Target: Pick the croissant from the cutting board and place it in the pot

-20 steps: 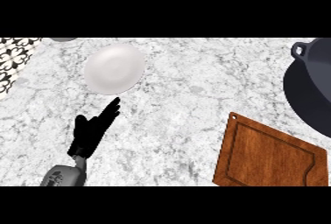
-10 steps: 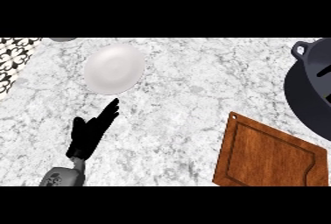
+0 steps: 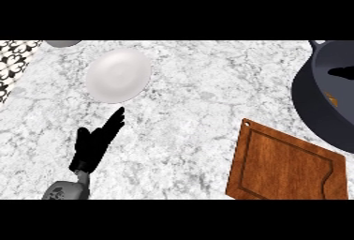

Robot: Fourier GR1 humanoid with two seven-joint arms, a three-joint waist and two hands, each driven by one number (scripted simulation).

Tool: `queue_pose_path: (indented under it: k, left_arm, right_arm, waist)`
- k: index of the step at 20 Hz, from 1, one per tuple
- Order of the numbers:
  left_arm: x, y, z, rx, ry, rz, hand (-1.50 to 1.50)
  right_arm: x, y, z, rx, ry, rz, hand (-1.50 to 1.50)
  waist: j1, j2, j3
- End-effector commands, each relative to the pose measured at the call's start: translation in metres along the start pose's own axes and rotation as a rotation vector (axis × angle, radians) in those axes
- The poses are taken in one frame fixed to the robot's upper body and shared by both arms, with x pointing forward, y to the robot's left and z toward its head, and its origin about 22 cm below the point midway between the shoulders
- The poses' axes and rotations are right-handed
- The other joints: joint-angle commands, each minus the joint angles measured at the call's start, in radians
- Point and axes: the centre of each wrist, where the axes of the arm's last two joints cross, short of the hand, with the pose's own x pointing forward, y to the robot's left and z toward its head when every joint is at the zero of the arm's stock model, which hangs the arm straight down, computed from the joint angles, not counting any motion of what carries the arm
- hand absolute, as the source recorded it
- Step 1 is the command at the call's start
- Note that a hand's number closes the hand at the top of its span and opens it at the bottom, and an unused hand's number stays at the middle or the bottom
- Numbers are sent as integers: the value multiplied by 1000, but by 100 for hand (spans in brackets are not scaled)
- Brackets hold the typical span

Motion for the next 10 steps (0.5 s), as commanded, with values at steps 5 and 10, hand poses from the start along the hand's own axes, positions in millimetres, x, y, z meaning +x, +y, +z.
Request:
queue_pose_path:
  k: [5,10]
  left_arm:
    - [-6,-14,3,-1,8,7,0]
    - [2,-6,-2,6,-12,4,0]
  right_arm:
    - [-30,-57,7,-318,-9,-298,-150]
    - [-66,-108,25,-365,-63,-396,-150]
  waist:
    - [-7,-3,-1]
    - [-8,-2,-1]
